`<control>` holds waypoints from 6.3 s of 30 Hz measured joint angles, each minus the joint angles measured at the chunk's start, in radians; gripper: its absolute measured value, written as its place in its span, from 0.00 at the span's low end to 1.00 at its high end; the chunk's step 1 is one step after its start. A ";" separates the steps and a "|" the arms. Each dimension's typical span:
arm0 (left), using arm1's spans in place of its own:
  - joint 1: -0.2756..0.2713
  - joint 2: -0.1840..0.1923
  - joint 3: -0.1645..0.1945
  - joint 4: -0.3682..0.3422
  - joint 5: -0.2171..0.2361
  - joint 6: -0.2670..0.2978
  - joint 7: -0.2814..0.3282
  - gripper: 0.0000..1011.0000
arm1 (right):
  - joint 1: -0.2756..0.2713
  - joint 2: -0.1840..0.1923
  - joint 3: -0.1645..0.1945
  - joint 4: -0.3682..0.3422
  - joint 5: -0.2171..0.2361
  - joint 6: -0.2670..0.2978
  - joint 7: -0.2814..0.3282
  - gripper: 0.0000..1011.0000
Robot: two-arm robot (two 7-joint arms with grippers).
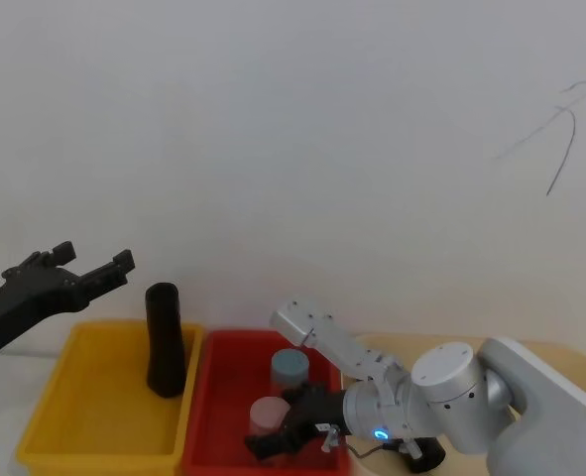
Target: Pick up the garbage bag with the one hand and transfer it to the other hand.
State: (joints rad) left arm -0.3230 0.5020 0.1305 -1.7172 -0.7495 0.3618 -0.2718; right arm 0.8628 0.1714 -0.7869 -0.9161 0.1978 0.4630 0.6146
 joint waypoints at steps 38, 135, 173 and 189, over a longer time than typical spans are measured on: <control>0.000 0.000 0.000 0.000 0.000 0.000 0.000 0.99 | -0.015 0.005 0.032 -0.040 0.003 0.005 -0.005 0.66; -0.124 -0.073 0.230 0.187 0.172 -0.150 -0.076 0.99 | -0.305 0.281 0.401 -0.366 0.093 0.097 -0.225 0.99; -0.126 -0.075 0.232 0.189 0.173 -0.151 -0.077 0.99 | -0.428 0.098 0.472 -0.462 0.094 -0.232 -0.376 0.99; -0.126 -0.075 0.232 0.189 0.173 -0.151 -0.077 0.99 | -0.443 0.013 0.468 -0.440 0.090 -0.353 -0.410 0.99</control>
State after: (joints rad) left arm -0.4489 0.4266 0.3626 -1.5279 -0.5768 0.2111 -0.3489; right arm 0.4197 0.1844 -0.3189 -1.3557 0.2877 0.1101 0.2051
